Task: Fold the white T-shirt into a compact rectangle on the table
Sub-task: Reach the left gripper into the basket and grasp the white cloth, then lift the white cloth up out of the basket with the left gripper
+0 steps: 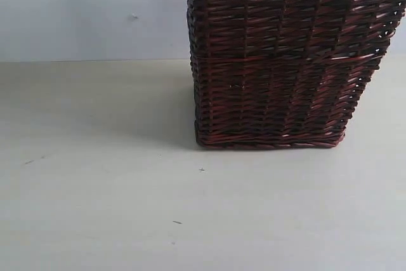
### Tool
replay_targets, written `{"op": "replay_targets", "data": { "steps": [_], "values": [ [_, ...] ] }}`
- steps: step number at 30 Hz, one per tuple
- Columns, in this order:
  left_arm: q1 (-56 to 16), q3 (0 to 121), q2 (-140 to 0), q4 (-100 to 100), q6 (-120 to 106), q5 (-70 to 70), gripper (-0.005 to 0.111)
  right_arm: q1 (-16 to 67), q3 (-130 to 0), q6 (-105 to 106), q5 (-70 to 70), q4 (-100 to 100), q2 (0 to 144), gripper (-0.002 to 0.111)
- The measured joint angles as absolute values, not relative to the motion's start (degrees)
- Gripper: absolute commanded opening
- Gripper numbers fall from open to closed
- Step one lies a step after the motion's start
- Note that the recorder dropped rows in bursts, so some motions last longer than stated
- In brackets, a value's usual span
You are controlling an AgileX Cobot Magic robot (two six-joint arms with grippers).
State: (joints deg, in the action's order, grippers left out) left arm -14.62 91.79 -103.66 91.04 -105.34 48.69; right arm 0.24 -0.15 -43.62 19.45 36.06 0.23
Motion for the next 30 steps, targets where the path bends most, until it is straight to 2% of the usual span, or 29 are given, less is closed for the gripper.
{"op": "replay_targets", "data": {
  "steps": [21,25,30],
  "values": [
    [-14.6,98.1,-103.4,92.4,-66.1,46.8,0.0,0.2,-0.1,-43.6,19.4,36.1,0.2,0.0],
    [-15.6,98.4,-103.3,87.2,-68.2,42.8,0.0,0.2,-0.1,-43.6,19.4,36.1,0.2,0.0],
    [-18.7,98.1,-103.2,77.9,-69.7,31.0,0.0,0.2,-0.1,-43.6,19.4,36.1,0.2,0.0]
  ]
}}
